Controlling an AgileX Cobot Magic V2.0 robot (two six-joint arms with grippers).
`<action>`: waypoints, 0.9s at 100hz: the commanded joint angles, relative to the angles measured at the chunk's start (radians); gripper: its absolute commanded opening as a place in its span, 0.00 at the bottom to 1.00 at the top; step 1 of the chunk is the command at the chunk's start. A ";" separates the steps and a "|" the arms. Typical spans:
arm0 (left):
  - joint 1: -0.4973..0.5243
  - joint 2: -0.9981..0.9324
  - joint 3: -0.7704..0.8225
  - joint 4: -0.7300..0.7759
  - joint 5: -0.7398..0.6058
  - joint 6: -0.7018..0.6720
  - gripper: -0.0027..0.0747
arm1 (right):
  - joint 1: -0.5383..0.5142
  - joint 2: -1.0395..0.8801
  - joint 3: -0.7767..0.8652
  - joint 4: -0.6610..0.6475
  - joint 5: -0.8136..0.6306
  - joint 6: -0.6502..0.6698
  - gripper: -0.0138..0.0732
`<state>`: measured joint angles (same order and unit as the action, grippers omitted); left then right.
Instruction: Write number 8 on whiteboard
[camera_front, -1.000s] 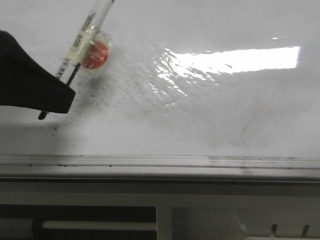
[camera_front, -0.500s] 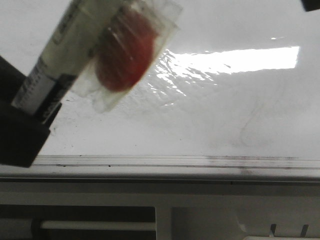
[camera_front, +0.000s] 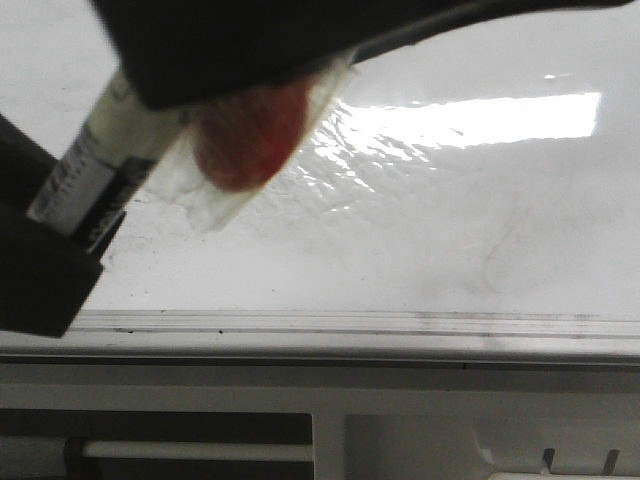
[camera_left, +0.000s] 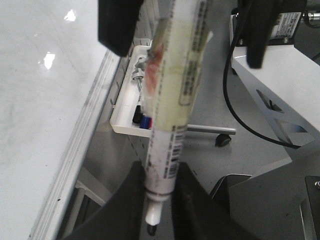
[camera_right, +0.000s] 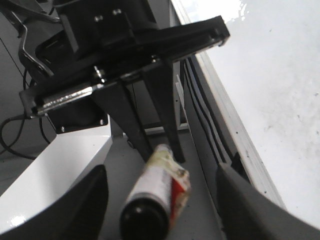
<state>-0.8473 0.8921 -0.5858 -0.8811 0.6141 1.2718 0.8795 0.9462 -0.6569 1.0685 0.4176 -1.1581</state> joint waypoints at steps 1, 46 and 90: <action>-0.011 -0.002 -0.035 -0.042 -0.028 -0.002 0.01 | 0.015 0.010 -0.033 0.075 -0.066 -0.012 0.61; -0.008 -0.041 -0.068 -0.127 -0.034 -0.018 0.37 | 0.008 0.016 -0.033 0.140 -0.040 0.002 0.09; 0.031 -0.375 -0.072 0.099 -0.079 -0.338 0.65 | -0.196 -0.017 -0.437 -0.849 0.468 0.772 0.11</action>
<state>-0.8307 0.5536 -0.6415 -0.8330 0.5809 1.0428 0.6934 0.9591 -0.9794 0.3879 0.8834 -0.5466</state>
